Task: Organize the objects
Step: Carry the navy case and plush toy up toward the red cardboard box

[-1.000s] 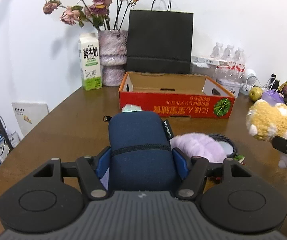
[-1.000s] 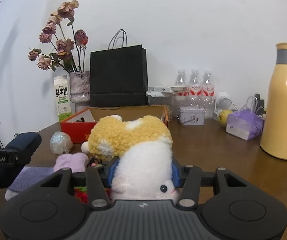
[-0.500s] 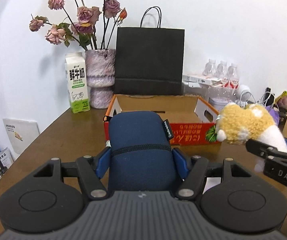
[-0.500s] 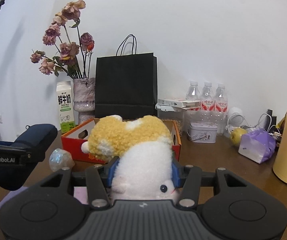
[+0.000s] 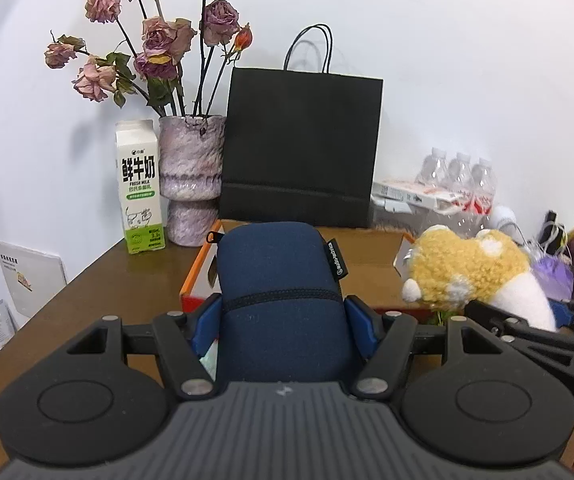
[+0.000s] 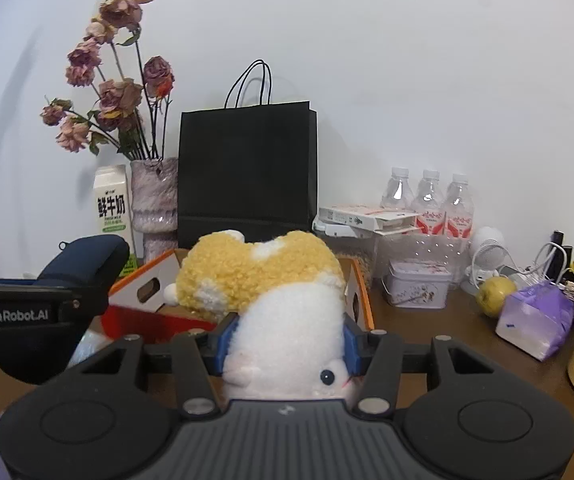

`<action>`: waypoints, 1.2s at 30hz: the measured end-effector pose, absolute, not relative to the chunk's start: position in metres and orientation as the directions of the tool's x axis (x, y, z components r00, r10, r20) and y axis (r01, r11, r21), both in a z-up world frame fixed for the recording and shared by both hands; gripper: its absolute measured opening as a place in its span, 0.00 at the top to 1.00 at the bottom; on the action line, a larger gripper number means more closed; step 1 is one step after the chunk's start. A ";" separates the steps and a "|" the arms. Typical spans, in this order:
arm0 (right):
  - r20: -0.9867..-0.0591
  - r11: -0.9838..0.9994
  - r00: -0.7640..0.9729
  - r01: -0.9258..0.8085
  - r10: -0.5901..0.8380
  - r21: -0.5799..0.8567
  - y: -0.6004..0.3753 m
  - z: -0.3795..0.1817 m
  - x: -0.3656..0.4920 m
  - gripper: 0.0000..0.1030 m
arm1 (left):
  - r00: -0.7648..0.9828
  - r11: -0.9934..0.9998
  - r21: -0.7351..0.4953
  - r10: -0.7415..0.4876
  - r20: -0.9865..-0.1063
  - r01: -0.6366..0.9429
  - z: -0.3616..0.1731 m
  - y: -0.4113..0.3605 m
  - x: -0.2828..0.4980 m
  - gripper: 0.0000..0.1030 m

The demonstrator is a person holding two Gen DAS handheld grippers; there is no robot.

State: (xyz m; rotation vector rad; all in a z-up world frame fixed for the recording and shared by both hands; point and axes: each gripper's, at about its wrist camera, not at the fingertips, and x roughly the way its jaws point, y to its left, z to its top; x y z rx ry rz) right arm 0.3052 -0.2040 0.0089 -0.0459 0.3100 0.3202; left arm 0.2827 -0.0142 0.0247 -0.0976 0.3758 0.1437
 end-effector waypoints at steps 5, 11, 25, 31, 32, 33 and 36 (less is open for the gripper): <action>-0.305 0.945 0.899 -0.326 0.314 0.012 -0.194 0.010 0.335 0.52 | 0.927 0.984 -0.062 0.138 -0.348 -0.170 0.028 -0.019 0.308 0.35; -0.302 0.940 0.895 -0.340 0.330 0.018 -0.183 0.010 0.369 0.52 | 0.924 0.982 -0.059 0.149 -0.352 -0.180 0.029 -0.017 0.342 0.35; -0.359 0.941 0.875 -0.337 0.325 0.030 -0.165 0.000 0.441 0.52 | 0.894 0.971 -0.074 0.177 -0.411 -0.227 0.017 0.001 0.412 0.35; -0.400 0.943 0.860 -0.329 0.317 0.039 -0.162 -0.015 0.468 0.52 | 0.861 0.962 -0.069 0.203 -0.466 -0.264 0.000 0.014 0.441 0.35; -0.407 0.944 0.858 -0.327 0.314 0.040 -0.161 -0.017 0.472 0.52 | 0.859 0.960 -0.077 0.202 -0.471 -0.268 -0.002 0.016 0.443 0.35; -0.416 0.945 0.855 -0.324 0.310 0.041 -0.160 -0.019 0.476 0.52 | 0.859 0.960 -0.084 0.199 -0.471 -0.268 -0.004 0.018 0.446 0.35; -0.430 0.946 0.849 -0.320 0.306 0.042 -0.158 -0.025 0.483 0.51 | 0.862 0.960 -0.089 0.196 -0.467 -0.267 -0.006 0.021 0.451 0.34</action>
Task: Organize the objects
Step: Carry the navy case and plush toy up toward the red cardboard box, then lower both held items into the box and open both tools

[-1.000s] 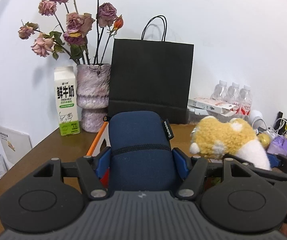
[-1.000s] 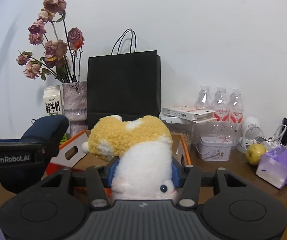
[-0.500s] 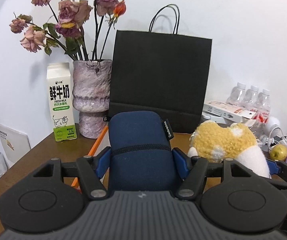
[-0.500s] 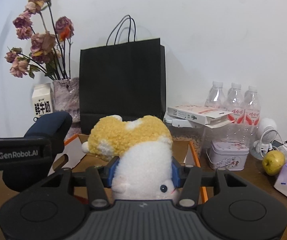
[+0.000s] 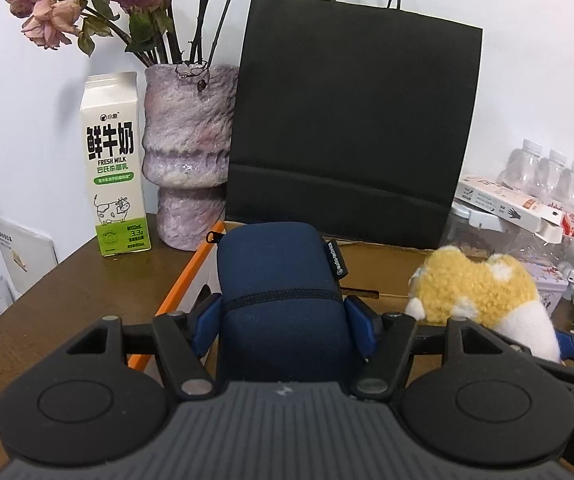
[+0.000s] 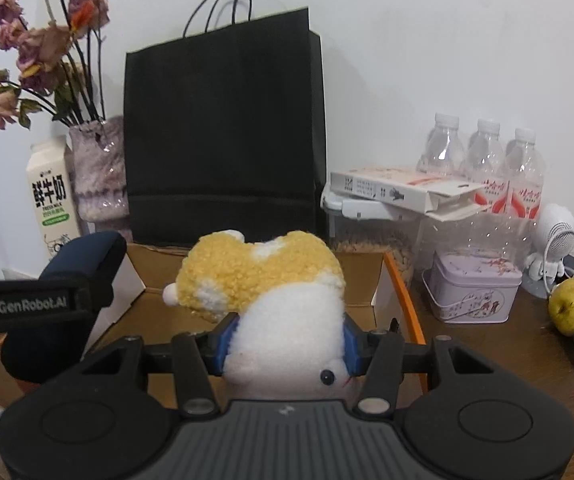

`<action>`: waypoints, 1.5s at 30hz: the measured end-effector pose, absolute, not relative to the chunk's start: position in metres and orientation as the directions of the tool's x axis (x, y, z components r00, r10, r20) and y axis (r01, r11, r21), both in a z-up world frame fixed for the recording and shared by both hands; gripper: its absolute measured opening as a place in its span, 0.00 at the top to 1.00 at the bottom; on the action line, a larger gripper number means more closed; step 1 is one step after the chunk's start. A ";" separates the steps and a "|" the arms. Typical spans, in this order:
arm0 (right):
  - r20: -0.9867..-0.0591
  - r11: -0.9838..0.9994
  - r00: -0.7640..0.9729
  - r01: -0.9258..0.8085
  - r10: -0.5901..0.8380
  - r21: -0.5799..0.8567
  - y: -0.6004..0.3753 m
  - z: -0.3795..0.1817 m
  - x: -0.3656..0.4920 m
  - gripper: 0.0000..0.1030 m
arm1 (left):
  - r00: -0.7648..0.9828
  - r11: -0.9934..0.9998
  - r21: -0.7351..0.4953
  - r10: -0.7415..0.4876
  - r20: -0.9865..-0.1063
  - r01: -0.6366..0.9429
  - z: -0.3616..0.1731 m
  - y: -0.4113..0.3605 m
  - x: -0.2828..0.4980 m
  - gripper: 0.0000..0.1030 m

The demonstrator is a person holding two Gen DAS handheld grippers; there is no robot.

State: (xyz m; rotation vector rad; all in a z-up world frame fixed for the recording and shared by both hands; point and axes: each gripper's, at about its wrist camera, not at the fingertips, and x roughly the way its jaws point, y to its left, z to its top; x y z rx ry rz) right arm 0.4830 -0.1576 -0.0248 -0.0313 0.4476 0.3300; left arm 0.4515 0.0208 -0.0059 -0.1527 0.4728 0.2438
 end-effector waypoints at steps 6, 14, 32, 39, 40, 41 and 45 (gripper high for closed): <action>-0.436 0.948 0.849 -0.315 0.298 0.036 -0.157 -0.028 0.483 0.09 | 0.880 0.964 -0.082 0.193 -0.434 -0.252 -0.002 0.017 0.447 0.00; -0.446 0.951 0.847 -0.306 0.290 0.037 -0.158 -0.024 0.480 0.02 | 0.869 0.962 -0.075 0.201 -0.452 -0.262 0.000 0.018 0.443 0.00; -0.382 0.945 0.868 -0.324 0.319 0.052 -0.171 0.008 0.444 0.00 | 0.902 0.969 -0.129 0.142 -0.409 -0.211 0.029 0.009 0.399 0.00; -0.358 0.939 0.874 -0.342 0.328 0.027 -0.178 0.019 0.410 0.00 | 0.914 0.973 -0.128 0.131 -0.383 -0.193 0.041 0.011 0.362 0.00; -0.355 0.939 0.875 -0.344 0.330 0.022 -0.179 0.020 0.404 0.00 | 0.916 0.974 -0.125 0.129 -0.379 -0.189 0.042 0.011 0.356 0.00; -0.351 0.938 0.876 -0.347 0.331 0.018 -0.180 0.021 0.398 0.00 | 0.918 0.976 -0.119 0.128 -0.377 -0.185 0.043 0.010 0.351 0.00; -0.346 0.931 0.873 -0.364 0.345 0.010 -0.185 0.024 0.373 0.00 | 0.924 0.980 -0.103 0.122 -0.361 -0.169 0.045 0.010 0.326 0.00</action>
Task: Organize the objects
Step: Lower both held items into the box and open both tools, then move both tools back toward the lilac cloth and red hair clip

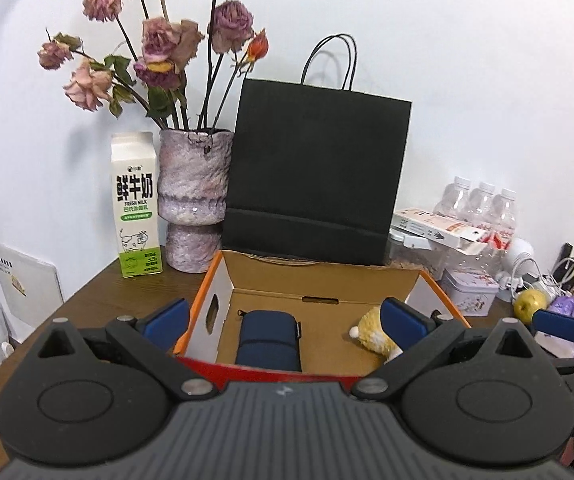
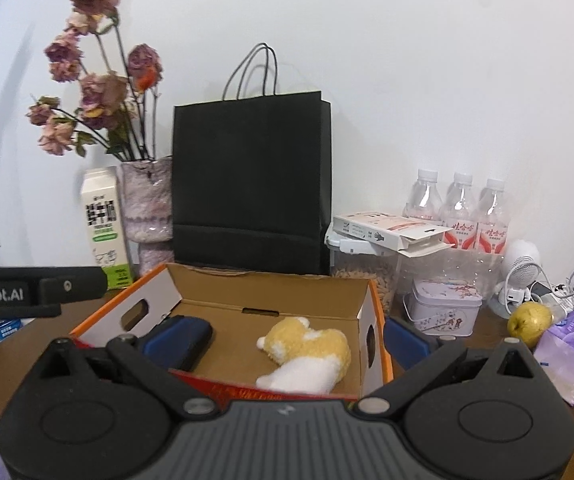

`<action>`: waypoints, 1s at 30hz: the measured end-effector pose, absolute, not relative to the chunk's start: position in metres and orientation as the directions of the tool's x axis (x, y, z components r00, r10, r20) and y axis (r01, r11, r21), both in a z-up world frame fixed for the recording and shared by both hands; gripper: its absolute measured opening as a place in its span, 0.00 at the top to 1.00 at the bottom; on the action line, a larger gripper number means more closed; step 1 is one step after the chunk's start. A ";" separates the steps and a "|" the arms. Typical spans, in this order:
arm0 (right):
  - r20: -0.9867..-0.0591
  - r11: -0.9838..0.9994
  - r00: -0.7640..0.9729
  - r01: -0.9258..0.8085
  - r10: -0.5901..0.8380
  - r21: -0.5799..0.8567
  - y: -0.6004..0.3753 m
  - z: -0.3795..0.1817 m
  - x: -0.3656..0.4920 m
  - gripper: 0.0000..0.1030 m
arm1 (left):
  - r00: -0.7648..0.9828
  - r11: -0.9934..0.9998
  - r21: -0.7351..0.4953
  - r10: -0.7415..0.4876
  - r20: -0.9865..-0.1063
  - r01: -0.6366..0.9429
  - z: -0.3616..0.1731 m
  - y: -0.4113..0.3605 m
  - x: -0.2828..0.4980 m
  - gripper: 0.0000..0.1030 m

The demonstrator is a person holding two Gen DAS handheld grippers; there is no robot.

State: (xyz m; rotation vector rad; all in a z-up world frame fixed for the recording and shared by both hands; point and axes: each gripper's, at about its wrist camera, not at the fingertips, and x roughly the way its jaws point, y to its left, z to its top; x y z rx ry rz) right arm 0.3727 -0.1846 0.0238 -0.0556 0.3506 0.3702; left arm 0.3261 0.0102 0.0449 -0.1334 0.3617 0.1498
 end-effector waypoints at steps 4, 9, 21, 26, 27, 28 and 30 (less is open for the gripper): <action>-0.336 0.927 0.873 -0.376 0.354 0.000 -0.189 0.027 0.346 0.00 | 0.929 0.984 -0.085 0.117 -0.351 -0.156 0.047 0.008 0.303 0.00; -0.329 0.919 0.869 -0.393 0.371 -0.003 -0.193 0.029 0.315 0.00 | 0.931 0.987 -0.063 0.114 -0.347 -0.145 0.047 0.007 0.276 0.00; -0.345 0.910 0.855 -0.414 0.387 -0.006 -0.202 0.016 0.250 0.00 | 0.910 0.989 -0.023 0.122 -0.396 -0.143 0.023 0.019 0.210 0.00; -0.371 0.903 0.842 -0.428 0.391 -0.019 -0.202 0.003 0.229 0.00 | 0.900 0.988 -0.013 0.133 -0.416 -0.152 0.013 0.026 0.190 0.00; -0.378 0.902 0.839 -0.431 0.392 -0.021 -0.201 0.000 0.226 0.00 | 0.897 0.988 -0.011 0.134 -0.420 -0.153 0.012 0.027 0.186 0.00; -0.387 0.901 0.835 -0.433 0.391 -0.025 -0.201 -0.004 0.222 0.00 | 0.895 0.988 -0.009 0.136 -0.424 -0.155 0.010 0.028 0.183 0.00; -0.404 0.898 0.827 -0.439 0.390 -0.031 -0.201 -0.012 0.214 0.00 | 0.893 0.988 -0.006 0.134 -0.430 -0.152 0.006 0.031 0.176 0.00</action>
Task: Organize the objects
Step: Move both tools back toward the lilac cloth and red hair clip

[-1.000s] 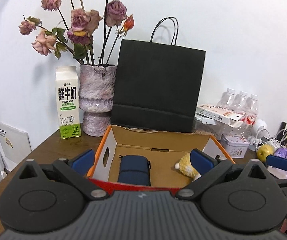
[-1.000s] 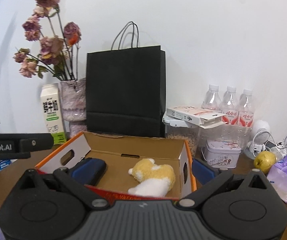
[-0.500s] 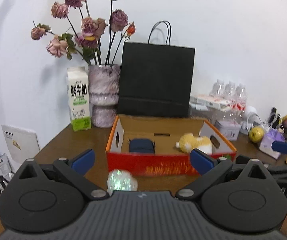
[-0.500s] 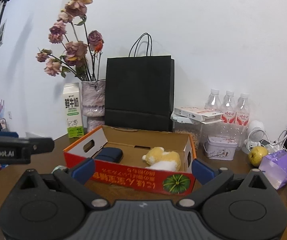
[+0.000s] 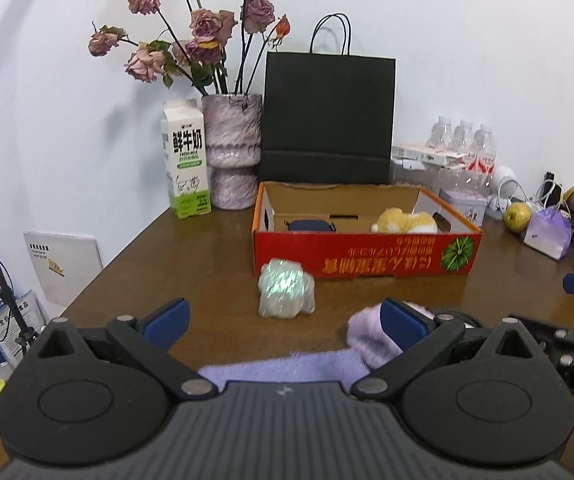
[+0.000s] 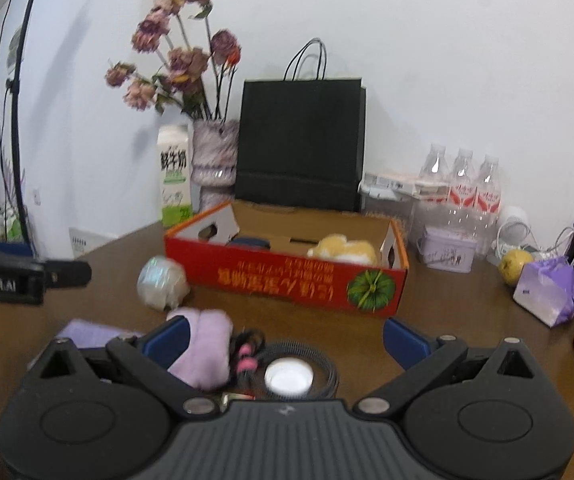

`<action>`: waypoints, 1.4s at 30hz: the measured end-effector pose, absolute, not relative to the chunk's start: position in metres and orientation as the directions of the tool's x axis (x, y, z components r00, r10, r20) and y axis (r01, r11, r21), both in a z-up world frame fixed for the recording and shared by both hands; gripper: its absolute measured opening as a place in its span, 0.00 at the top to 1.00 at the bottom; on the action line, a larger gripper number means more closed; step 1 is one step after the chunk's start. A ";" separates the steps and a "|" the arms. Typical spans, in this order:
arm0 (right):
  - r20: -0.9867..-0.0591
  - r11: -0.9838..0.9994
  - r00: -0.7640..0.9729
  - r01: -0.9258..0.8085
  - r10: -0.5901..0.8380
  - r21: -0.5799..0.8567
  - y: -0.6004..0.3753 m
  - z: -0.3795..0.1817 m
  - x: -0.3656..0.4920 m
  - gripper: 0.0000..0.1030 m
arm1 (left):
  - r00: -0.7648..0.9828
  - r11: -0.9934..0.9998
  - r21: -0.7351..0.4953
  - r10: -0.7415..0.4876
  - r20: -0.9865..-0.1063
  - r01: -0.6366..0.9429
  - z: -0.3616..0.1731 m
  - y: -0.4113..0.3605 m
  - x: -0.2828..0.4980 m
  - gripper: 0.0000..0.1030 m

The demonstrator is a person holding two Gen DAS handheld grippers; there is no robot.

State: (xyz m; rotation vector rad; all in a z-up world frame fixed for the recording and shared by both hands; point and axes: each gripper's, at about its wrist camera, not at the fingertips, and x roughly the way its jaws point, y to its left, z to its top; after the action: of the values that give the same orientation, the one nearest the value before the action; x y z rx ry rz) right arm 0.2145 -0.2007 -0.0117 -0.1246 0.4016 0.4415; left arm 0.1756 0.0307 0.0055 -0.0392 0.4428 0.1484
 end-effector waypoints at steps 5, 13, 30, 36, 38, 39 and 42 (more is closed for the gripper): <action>-0.445 0.893 0.807 -0.449 0.389 -0.034 -0.201 -0.030 0.198 0.00 | 0.882 0.989 0.003 0.134 -0.452 -0.149 -0.005 0.035 0.160 0.00; -0.480 0.894 0.789 -0.447 0.383 -0.021 -0.202 -0.047 0.183 0.00 | 0.867 0.990 -0.006 0.121 -0.483 -0.141 -0.020 0.041 0.141 0.00; -0.508 0.898 0.796 -0.430 0.330 -0.091 -0.178 -0.069 0.200 0.08 | 0.852 0.984 -0.036 0.130 -0.507 -0.172 -0.038 0.065 0.126 0.00; -0.523 0.902 0.787 -0.425 0.327 -0.077 -0.170 -0.070 0.216 0.24 | 0.851 0.985 -0.047 0.117 -0.511 -0.164 -0.040 0.069 0.125 0.00; -0.528 0.899 0.778 -0.433 0.341 -0.058 -0.170 -0.070 0.219 0.32 | 0.852 0.986 -0.050 0.111 -0.512 -0.158 -0.040 0.069 0.126 0.00; -0.530 0.897 0.775 -0.438 0.344 -0.058 -0.169 -0.071 0.219 0.42 | 0.852 0.987 -0.053 0.106 -0.512 -0.155 -0.041 0.069 0.126 0.00; -0.527 0.889 0.771 -0.455 0.357 -0.063 -0.167 -0.071 0.217 0.54 | 0.850 0.987 -0.050 0.104 -0.516 -0.151 -0.042 0.067 0.129 0.00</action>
State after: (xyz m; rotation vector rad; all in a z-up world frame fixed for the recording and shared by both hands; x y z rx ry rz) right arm 0.2167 -0.1666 -0.0712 -0.1913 0.5312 0.4429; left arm 0.1287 0.0674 -0.0422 -0.0899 0.5381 0.1346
